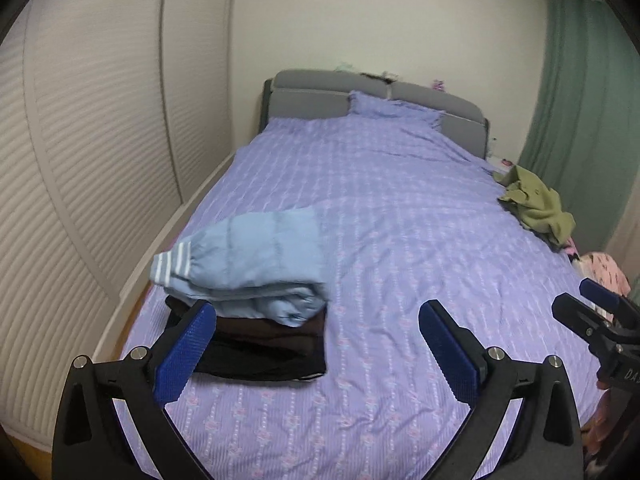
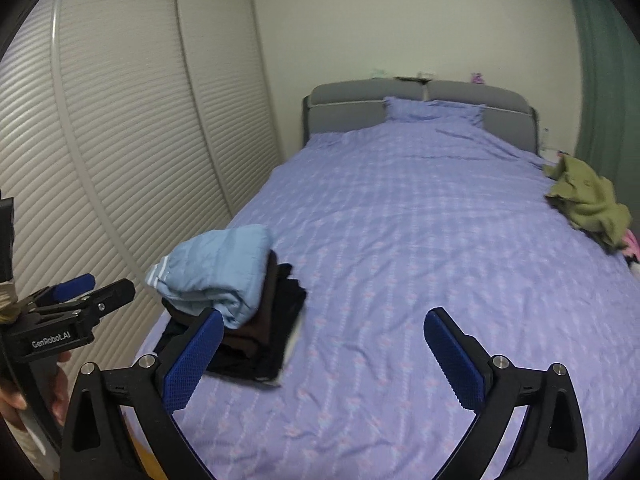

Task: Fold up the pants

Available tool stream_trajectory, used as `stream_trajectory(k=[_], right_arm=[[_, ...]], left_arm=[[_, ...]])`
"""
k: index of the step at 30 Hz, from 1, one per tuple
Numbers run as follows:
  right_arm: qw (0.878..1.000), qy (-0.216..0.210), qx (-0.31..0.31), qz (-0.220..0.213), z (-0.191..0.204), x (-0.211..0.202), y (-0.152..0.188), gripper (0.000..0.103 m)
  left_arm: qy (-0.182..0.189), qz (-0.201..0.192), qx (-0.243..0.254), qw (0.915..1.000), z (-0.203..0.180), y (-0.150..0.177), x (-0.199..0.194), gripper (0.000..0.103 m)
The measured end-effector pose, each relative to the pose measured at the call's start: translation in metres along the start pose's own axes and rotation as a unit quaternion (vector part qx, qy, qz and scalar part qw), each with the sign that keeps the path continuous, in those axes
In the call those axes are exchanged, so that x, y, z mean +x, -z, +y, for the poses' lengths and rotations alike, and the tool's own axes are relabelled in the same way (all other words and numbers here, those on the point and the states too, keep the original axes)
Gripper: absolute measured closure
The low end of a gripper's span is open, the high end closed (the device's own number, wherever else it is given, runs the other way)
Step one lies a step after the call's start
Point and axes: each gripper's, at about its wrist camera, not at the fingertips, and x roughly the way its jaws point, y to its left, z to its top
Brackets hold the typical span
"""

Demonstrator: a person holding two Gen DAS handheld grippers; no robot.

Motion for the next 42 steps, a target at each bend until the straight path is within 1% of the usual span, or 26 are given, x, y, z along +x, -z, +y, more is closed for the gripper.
stream_trajectory(k=[5,7,10,18,21,28,34,42], right_arm=[[1.000,0.015,0.012,-0.006,-0.032,-0.052,0.020,0.001],[1.000,0.018,0.018,-0.009,-0.047,-0.076,0.031,0.001],[0.999,0.023,0.021,-0.012,-0.060,-0.101,0.044,0.001],[0.998,0.043,0.031,-0.013,-0.095,-0.162,0.083,0.001],[0.998,0.049,0.036,-0.014,-0.104,-0.178,0.095,0.001],[0.997,0.060,0.046,-0.019,-0.122,-0.209,0.117,0.001],[0.996,0.064,0.047,-0.028,-0.131,-0.227,0.126,0.001],[0.996,0.062,0.044,-0.035,-0.135,-0.238,0.131,0.001]], left_arm=[[0.009,-0.023,0.029,0.9993,-0.050,0.020,-0.040,0.000],[0.015,-0.027,0.031,0.9990,-0.066,0.030,-0.055,0.000],[0.020,-0.034,0.037,0.9985,-0.089,0.046,-0.078,0.000],[0.026,-0.030,0.056,0.9976,-0.138,0.085,-0.119,0.000],[0.033,-0.025,0.055,0.9976,-0.151,0.096,-0.132,0.000],[0.042,-0.029,0.063,0.9967,-0.175,0.112,-0.154,0.000],[0.042,-0.042,0.069,0.9959,-0.190,0.118,-0.171,0.000],[0.038,-0.051,0.069,0.9956,-0.196,0.121,-0.184,0.000]])
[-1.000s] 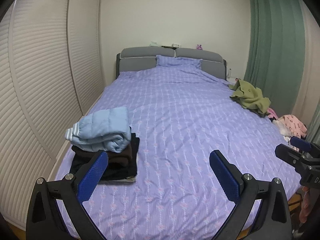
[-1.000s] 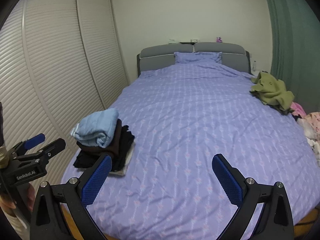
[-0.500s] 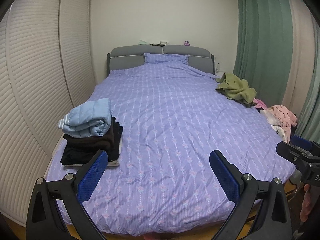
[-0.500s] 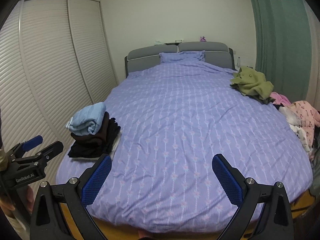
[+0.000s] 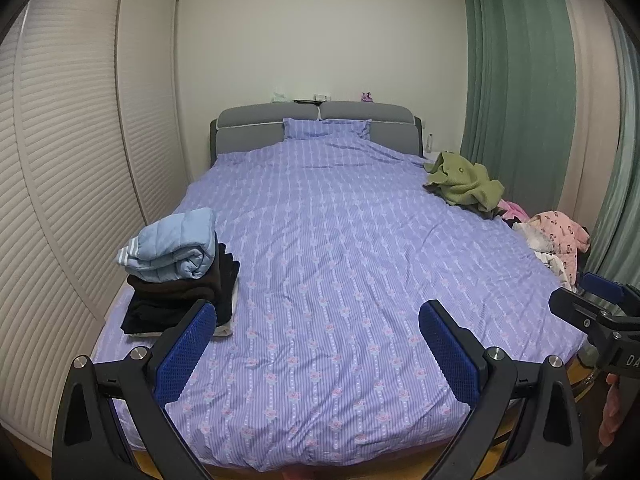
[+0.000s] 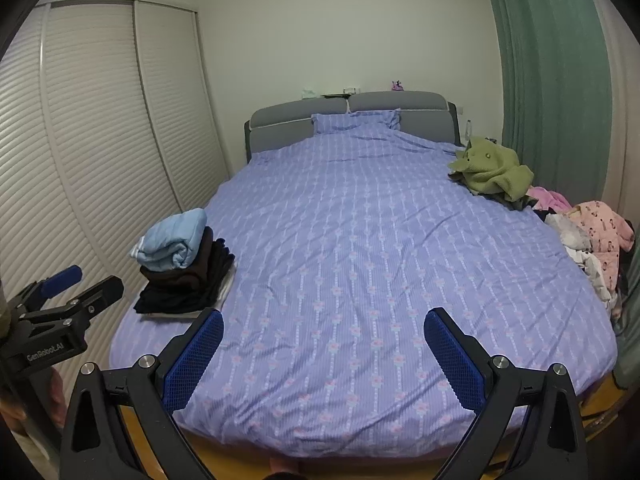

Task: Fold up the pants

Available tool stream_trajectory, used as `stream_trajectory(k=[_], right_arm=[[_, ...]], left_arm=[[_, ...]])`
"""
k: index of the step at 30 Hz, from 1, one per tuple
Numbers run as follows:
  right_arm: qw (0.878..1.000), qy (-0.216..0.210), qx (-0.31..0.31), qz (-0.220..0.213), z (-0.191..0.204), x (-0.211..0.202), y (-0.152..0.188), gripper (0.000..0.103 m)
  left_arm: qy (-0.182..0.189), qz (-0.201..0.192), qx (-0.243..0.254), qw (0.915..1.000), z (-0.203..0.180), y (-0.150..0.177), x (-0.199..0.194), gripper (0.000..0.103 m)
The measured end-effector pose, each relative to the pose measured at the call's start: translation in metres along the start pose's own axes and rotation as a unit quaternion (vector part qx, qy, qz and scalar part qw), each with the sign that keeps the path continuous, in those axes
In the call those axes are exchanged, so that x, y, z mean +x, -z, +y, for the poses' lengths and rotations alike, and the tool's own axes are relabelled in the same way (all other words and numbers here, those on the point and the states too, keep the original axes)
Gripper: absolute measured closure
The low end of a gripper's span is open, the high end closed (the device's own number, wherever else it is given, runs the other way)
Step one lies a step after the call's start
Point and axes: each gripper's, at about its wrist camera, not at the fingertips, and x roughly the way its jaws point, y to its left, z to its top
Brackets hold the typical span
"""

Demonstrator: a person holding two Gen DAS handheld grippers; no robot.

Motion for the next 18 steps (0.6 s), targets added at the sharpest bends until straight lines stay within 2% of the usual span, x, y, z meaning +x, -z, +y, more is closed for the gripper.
stream_trajectory(k=[18], right_arm=[[1.000,0.001,-0.001,-0.009,-0.0018,-0.0084,-0.0015,0.001]], left_arm=[[-0.005,-0.007,0.003,1.0000,-0.0079,-0.0046,-0.0068,0.000]])
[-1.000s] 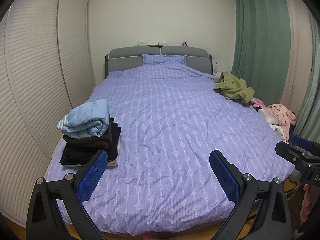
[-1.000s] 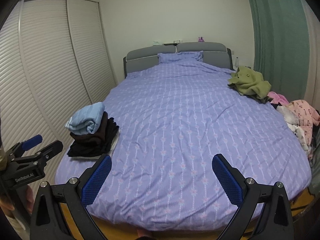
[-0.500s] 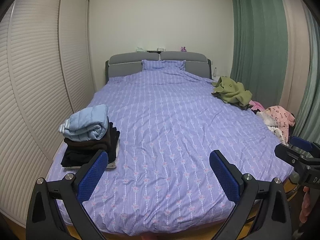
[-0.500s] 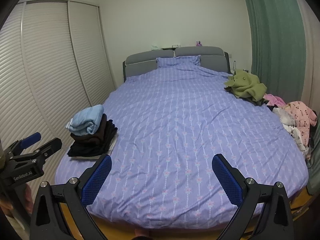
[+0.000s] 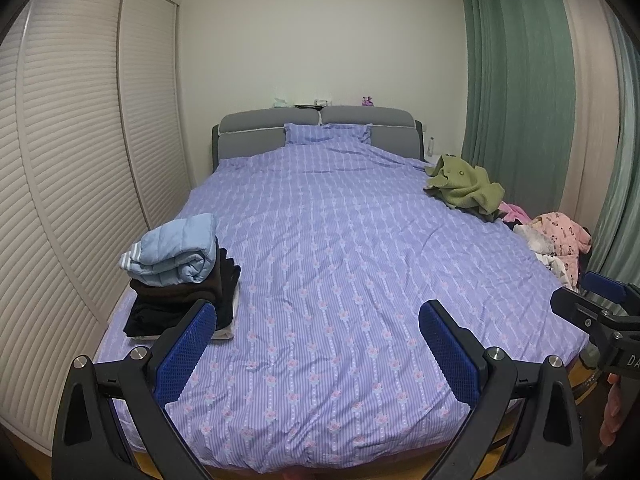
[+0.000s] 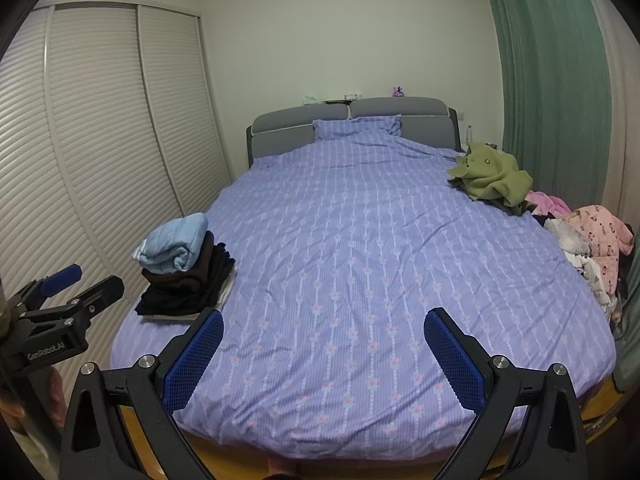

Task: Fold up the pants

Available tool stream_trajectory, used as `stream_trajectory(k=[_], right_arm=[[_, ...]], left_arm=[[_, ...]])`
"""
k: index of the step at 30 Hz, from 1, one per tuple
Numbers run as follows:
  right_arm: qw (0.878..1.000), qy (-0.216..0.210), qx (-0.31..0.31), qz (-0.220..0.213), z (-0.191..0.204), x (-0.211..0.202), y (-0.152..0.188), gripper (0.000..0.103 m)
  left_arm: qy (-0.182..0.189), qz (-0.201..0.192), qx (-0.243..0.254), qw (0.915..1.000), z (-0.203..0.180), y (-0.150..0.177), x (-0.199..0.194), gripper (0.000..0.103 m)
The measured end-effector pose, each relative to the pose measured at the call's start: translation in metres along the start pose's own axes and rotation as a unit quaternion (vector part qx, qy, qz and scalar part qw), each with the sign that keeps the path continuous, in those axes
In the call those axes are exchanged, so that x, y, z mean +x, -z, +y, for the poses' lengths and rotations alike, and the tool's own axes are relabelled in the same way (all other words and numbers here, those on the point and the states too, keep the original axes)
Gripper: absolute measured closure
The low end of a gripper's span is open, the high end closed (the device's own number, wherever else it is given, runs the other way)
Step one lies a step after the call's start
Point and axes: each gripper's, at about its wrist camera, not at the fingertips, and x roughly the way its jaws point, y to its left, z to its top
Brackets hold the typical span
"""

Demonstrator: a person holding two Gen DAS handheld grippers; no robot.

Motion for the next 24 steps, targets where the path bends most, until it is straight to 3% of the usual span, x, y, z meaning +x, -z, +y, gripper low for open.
stream_trajectory(k=[24], right_arm=[[1.000,0.001,-0.002,-0.001,0.0005,-0.0013,-0.0014,0.001]], left_arm=[[0.002,-0.007,0.016,0.9998,-0.0089,-0.0009,-0.0058,0.000]])
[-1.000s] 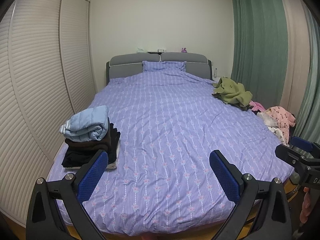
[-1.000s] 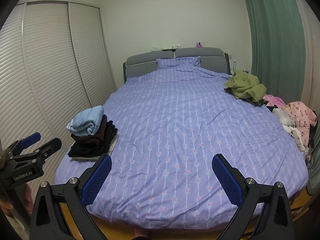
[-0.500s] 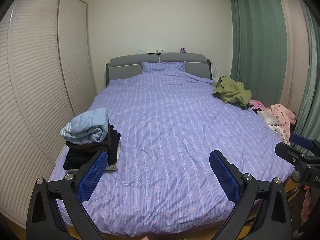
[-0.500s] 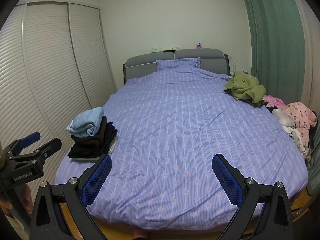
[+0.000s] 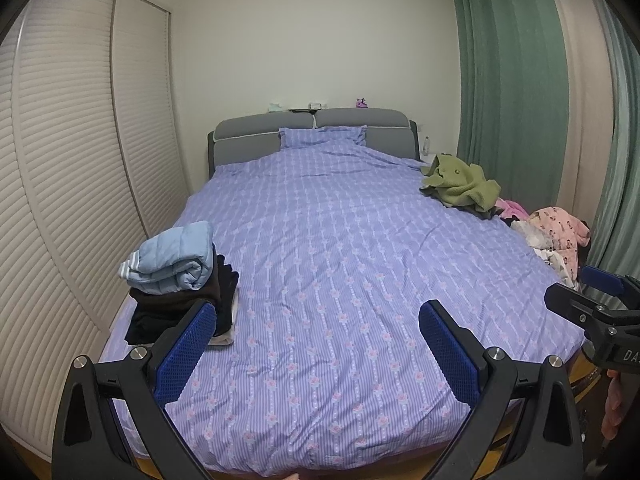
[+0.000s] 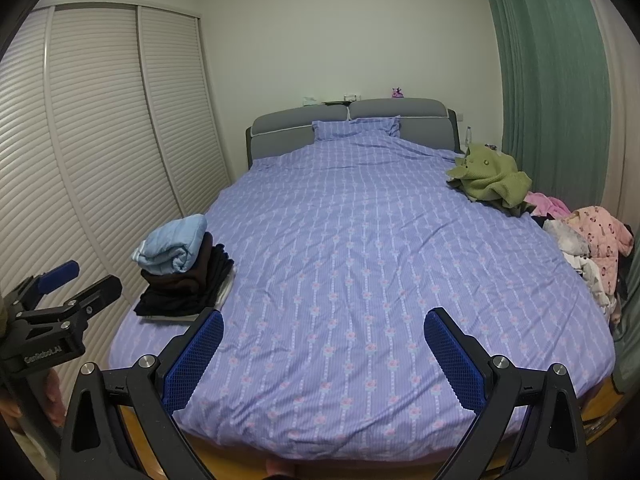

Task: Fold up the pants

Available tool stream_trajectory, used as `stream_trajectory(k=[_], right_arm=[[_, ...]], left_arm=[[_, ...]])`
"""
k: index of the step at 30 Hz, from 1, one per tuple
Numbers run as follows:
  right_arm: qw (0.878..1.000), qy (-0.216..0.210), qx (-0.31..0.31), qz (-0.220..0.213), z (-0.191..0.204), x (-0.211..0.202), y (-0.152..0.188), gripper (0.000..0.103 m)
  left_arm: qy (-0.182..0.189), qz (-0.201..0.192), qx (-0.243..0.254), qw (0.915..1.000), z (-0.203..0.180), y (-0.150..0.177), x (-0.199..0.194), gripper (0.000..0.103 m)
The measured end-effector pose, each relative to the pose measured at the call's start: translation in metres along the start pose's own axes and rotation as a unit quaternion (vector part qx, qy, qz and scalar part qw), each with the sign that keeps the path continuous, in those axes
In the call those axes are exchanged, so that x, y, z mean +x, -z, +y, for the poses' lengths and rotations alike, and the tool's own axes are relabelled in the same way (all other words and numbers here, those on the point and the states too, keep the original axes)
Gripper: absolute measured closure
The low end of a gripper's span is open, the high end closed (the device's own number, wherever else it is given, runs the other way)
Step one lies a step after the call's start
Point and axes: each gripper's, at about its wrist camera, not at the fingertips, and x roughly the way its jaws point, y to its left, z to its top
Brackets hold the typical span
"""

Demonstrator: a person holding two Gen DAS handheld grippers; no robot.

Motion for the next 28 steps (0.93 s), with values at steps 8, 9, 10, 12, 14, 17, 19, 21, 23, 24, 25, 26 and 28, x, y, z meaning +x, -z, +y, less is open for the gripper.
stream_trajectory(k=[8,9,10,12,14,17,19,21,23,24,25,26,28], right_arm=[[1.000,0.001,0.000,0.000,0.0010,-0.0001,0.0000,0.001],[1.000,0.001,0.000,0.001,0.0013,-0.0001,-0.0002,0.001],[1.000,0.000,0.000,0.001,0.0013,-0.0003,0.0001,0.001],[1.000,0.001,0.000,0.000,0.0010,-0.0003,0.0004,0.001],[1.000,0.001,-0.001,0.001,0.0011,-0.0004,-0.0001,0.001],[1.000,0.001,0.000,0.000,0.0014,-0.0005,0.0004,0.001],[1.000,0.000,0.000,0.000,0.0014,-0.0006,0.0003,0.001],[1.000,0.001,0.000,0.000,0.0018,-0.0005,0.0000,0.001],[1.000,0.000,0.000,0.000,0.0020,-0.0006,0.0001,0.001],[1.000,0.001,0.000,0.000,0.0018,-0.0005,0.0004,0.001],[1.000,0.001,0.000,0.000,0.0017,-0.0005,0.0005,0.001],[1.000,0.001,0.000,0.000,0.0014,-0.0005,0.0005,0.001],[1.000,0.001,0.000,0.000,0.0017,-0.0005,0.0003,0.001]], left_arm=[[-0.003,0.002,0.001,1.0000,-0.0012,0.0014,-0.0005,0.000],[-0.003,0.002,0.000,1.0000,-0.0011,0.0014,-0.0007,0.000],[-0.002,0.002,-0.001,1.0000,-0.0008,0.0008,-0.0003,0.000],[-0.004,0.002,-0.001,1.0000,-0.0007,0.0008,-0.0006,0.000],[-0.003,0.002,-0.001,1.0000,-0.0007,0.0009,-0.0008,0.000],[-0.004,0.002,-0.002,1.0000,-0.0002,0.0011,-0.0011,0.000],[-0.005,0.002,-0.002,1.0000,-0.0009,0.0008,-0.0014,0.000],[-0.004,0.002,-0.003,1.0000,-0.0017,0.0002,-0.0022,0.000],[-0.005,0.002,-0.003,1.0000,-0.0022,-0.0016,-0.0012,0.000],[-0.005,0.002,-0.003,1.0000,-0.0026,-0.0018,-0.0015,0.000],[-0.005,0.002,-0.003,1.0000,-0.0031,-0.0016,-0.0017,0.000],[-0.005,0.002,-0.003,1.0000,-0.0030,-0.0016,-0.0017,0.000],[-0.005,0.002,-0.003,1.0000,-0.0025,-0.0017,-0.0014,0.000]])
